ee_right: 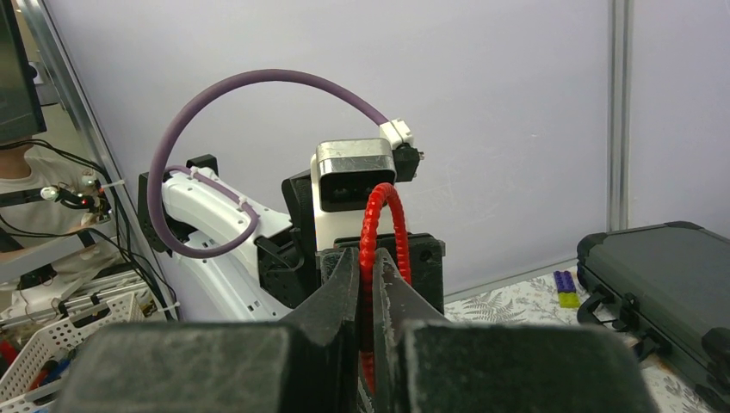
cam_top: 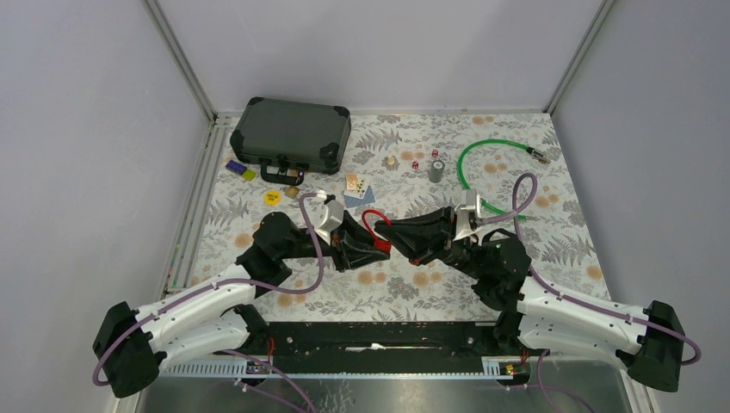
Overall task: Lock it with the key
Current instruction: Lock the lock.
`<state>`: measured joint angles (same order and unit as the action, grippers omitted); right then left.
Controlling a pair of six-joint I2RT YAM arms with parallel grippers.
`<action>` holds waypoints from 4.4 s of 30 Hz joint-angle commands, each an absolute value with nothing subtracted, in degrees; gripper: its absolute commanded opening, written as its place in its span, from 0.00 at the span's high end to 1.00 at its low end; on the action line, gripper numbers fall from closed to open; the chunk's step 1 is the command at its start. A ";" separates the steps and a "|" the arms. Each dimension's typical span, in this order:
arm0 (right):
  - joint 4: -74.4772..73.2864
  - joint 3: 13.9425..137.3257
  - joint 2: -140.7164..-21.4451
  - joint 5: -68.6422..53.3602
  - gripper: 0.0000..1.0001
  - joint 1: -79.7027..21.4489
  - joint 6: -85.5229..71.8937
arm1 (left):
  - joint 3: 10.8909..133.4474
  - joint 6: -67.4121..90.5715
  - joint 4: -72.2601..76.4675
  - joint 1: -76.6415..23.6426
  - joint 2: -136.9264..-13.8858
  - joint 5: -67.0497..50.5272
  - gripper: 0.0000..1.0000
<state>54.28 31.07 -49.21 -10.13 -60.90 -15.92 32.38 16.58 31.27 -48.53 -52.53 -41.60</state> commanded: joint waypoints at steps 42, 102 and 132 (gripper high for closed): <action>39.87 27.08 -46.07 -4.93 0.40 -60.83 -6.42 | 33.65 19.67 48.27 -49.15 -53.87 -37.70 1.00; 37.35 39.50 -43.86 -14.50 0.63 -60.28 -12.68 | 31.45 35.45 72.39 -48.85 -53.37 -32.62 1.00; 37.68 39.54 -46.22 -17.01 0.73 -60.29 -12.93 | 32.78 36.76 74.71 -48.87 -56.21 -34.58 1.00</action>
<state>35.64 36.82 -45.67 -15.73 -60.42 -12.73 30.39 36.16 70.26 -48.93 -56.23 -33.56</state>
